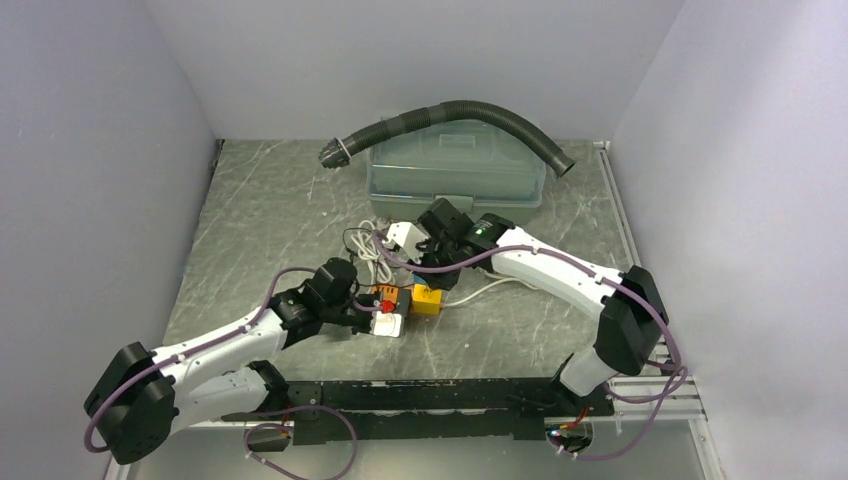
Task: Insert the plug
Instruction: Insert the plug into the socket.
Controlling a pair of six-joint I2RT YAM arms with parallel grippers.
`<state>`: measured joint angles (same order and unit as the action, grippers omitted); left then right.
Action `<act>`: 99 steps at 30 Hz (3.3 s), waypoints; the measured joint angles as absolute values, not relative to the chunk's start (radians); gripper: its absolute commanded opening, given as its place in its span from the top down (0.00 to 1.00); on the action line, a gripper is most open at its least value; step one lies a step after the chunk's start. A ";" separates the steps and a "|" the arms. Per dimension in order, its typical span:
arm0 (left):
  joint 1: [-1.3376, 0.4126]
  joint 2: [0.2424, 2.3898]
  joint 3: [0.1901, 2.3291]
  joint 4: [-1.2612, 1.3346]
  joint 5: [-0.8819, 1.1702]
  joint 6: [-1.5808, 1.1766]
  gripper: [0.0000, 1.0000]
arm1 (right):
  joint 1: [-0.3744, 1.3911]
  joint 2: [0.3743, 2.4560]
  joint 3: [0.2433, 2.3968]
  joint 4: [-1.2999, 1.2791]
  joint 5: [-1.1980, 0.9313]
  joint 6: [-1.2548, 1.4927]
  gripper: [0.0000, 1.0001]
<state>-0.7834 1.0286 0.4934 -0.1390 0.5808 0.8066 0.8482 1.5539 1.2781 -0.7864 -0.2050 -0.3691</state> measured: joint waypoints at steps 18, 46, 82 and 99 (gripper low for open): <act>-0.783 1.024 0.493 -0.139 0.578 0.806 0.87 | 0.894 1.516 1.218 -0.717 -0.105 -0.391 1.00; -0.783 1.024 0.493 -0.139 0.577 0.800 0.89 | 0.944 1.503 1.173 -0.665 -0.034 -0.394 1.00; -0.783 1.031 0.493 -0.121 0.551 0.800 0.90 | 0.953 1.491 1.150 -0.648 -0.051 -0.393 1.00; -0.783 1.042 0.493 -0.117 0.548 0.800 0.91 | 0.954 1.503 1.124 -0.624 -0.060 -0.392 1.00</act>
